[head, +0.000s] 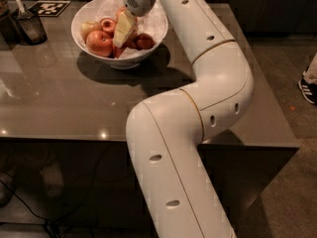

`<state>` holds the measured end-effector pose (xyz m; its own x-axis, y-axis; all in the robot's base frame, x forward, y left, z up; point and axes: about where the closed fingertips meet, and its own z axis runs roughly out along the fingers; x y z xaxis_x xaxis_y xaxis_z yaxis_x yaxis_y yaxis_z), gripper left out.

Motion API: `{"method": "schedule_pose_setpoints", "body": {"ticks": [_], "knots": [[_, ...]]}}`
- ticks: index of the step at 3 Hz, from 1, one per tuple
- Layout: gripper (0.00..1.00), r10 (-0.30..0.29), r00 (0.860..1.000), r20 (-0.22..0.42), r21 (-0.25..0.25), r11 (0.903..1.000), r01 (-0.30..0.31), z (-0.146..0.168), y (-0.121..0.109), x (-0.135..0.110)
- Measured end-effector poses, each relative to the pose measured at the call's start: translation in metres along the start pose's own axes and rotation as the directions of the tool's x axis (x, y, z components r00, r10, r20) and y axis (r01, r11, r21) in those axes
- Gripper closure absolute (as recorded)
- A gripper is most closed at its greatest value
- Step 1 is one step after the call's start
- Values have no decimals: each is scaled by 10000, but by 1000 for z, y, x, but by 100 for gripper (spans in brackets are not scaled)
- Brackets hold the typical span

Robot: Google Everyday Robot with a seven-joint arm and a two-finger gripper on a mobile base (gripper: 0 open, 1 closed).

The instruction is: Pick apple from white bowl

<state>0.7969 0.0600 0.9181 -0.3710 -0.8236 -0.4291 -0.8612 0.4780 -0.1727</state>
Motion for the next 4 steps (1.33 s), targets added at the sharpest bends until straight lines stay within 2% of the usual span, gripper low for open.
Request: {"method": "schedule_pose_setpoints", "body": {"ticks": [3, 4], "knots": [[89, 0, 10000, 1, 0, 10000, 0, 0, 0, 0], [100, -1, 10000, 3, 3, 10000, 1, 0, 0, 0]]}}
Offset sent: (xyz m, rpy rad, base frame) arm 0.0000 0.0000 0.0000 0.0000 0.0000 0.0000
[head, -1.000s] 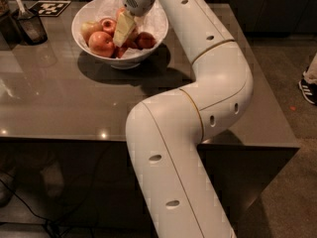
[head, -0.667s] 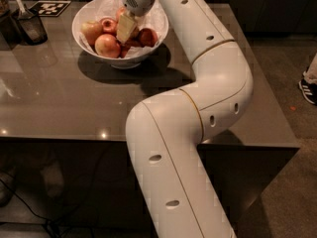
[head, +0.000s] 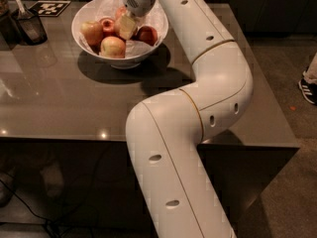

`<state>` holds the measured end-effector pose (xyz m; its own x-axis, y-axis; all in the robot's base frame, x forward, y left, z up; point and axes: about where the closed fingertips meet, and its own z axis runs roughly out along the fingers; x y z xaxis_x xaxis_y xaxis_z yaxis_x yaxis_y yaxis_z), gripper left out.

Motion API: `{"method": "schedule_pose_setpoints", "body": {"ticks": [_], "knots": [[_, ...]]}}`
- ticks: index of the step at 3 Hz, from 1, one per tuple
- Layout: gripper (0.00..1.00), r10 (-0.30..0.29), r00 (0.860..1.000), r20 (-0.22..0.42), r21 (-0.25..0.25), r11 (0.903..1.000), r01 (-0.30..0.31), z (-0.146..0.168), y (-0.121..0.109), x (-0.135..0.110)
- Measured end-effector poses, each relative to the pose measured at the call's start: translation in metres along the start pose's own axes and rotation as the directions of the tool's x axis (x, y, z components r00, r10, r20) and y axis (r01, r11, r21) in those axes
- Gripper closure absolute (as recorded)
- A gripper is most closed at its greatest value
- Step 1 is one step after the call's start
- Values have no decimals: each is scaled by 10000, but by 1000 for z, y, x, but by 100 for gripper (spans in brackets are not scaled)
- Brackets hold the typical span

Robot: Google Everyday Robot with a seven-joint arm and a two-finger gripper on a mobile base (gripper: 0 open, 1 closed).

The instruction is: Pick apple from white bowl

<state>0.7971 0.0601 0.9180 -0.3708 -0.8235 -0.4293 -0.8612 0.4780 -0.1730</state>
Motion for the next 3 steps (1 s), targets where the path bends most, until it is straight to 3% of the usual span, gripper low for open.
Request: {"method": "schedule_pose_setpoints", "body": {"ticks": [2, 3], "knots": [[100, -34, 10000, 63, 76, 10000, 33, 1, -1, -4], [100, -502, 9979, 404, 358, 9982, 488, -13, 0, -21]]}}
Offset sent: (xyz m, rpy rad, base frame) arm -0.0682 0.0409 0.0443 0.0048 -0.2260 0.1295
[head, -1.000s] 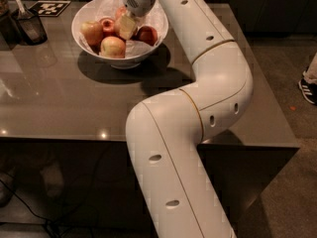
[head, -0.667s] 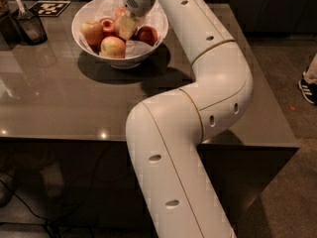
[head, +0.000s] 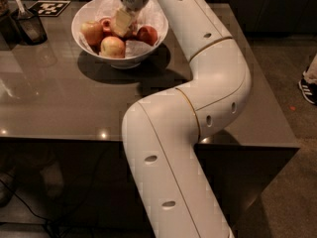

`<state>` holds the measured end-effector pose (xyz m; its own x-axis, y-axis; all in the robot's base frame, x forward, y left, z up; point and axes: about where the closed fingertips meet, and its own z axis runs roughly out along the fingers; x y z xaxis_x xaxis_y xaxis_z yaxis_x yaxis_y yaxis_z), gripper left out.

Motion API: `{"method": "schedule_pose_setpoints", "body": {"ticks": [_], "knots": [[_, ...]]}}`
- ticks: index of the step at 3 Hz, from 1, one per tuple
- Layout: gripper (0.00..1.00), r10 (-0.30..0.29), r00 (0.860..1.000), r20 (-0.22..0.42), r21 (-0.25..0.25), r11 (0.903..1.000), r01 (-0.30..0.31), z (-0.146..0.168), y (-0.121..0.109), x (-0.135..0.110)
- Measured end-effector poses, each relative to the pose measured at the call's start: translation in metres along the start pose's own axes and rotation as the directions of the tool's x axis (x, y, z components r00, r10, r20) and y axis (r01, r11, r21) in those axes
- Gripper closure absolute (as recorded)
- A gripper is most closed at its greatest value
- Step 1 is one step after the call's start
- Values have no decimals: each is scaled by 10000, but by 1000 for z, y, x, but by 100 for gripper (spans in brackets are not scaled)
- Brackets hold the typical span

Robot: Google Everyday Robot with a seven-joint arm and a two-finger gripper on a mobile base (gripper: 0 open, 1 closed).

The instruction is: Pick apple from white bowl

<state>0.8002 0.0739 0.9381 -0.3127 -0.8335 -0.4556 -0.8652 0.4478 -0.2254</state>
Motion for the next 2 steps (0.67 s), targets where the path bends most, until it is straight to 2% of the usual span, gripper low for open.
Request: {"method": "schedule_pose_setpoints", "body": {"ticks": [2], "knots": [[100, -991, 9907, 937, 740, 9930, 924, -44, -1, -36]]}}
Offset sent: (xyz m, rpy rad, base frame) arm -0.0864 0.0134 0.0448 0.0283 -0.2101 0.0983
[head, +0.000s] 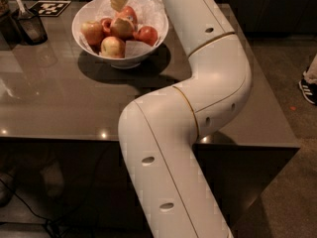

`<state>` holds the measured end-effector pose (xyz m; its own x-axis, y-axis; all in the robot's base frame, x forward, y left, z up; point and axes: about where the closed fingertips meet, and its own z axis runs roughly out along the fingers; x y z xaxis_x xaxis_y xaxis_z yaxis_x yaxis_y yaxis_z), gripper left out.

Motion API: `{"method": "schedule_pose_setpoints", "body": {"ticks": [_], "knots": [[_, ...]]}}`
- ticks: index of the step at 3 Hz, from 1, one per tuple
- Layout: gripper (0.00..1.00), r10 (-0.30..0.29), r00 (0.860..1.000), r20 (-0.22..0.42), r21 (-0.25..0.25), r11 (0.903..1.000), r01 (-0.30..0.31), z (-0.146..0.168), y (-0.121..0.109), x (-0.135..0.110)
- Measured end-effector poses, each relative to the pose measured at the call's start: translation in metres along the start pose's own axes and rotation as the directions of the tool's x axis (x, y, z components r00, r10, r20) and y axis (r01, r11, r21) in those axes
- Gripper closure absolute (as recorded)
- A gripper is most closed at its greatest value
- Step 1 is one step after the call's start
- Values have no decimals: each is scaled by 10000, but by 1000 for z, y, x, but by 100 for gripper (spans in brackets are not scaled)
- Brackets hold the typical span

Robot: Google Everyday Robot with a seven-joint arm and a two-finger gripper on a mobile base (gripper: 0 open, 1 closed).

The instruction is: Pick apple from white bowl

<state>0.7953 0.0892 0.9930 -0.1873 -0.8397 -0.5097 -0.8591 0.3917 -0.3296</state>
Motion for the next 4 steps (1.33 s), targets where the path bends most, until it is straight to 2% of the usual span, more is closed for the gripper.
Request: {"method": "schedule_pose_setpoints", "body": {"ticks": [1, 4], "knots": [[81, -5, 10000, 51, 37, 10000, 5, 0, -1, -2], [11, -5, 10000, 51, 37, 10000, 5, 0, -1, -2]]}}
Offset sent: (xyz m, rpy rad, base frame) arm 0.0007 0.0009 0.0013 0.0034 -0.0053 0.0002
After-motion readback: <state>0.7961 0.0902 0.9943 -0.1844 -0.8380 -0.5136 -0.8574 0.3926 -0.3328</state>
